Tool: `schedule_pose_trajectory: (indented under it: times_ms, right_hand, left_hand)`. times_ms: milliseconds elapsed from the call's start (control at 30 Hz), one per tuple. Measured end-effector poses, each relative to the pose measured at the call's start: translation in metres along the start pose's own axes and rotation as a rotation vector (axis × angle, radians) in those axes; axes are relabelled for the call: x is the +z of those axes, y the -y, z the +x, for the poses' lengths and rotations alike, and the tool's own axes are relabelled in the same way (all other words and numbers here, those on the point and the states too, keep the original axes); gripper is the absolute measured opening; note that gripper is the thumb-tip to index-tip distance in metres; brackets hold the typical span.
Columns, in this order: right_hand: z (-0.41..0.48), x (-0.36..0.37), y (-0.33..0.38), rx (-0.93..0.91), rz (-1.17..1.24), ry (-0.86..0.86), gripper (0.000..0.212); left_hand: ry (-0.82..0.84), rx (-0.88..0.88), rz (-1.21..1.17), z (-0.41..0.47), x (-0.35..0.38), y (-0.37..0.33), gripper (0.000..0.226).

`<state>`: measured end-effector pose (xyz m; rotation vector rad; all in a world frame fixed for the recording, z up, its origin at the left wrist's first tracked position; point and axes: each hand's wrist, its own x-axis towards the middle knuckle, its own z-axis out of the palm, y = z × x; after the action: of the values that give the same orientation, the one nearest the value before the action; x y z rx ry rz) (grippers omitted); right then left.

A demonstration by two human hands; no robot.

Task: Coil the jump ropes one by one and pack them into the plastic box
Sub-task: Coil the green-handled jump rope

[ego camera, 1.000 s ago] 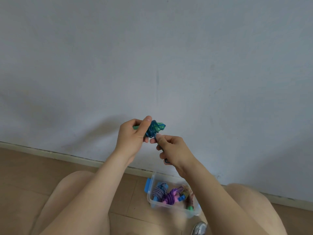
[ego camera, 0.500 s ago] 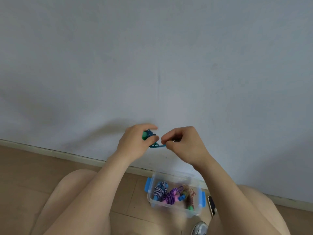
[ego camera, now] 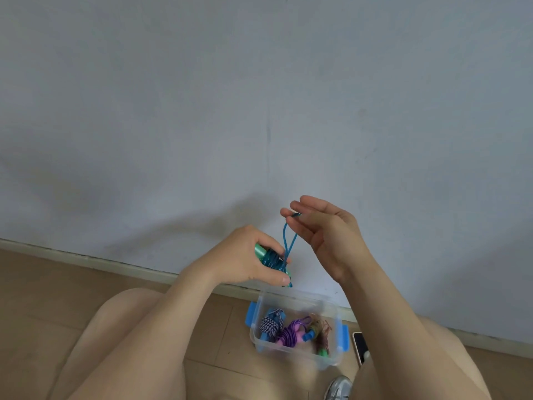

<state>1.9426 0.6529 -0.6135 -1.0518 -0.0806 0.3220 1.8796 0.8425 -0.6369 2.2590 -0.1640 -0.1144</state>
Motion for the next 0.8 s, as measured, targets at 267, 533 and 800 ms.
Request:
schedule_pose_trajectory:
  times_ms: [267, 533, 800]
  right_hand:
    - [0.003, -0.004, -0.013, -0.346, -0.877, -0.254, 0.013]
    - [-0.005, 0.007, -0.016, -0.422, -0.947, 0.126, 0.035]
    - [-0.006, 0.005, -0.019, -0.340, -0.998, 0.304, 0.022]
  left_hand:
    - [-0.002, -0.012, -0.383, -0.003, -0.012, -0.007, 0.025]
    - [-0.167, -0.069, -0.474, -0.004, -0.019, -0.007, 0.009]
    - [-0.209, -0.146, -0.446, -0.004, -0.020, -0.006, 0.008]
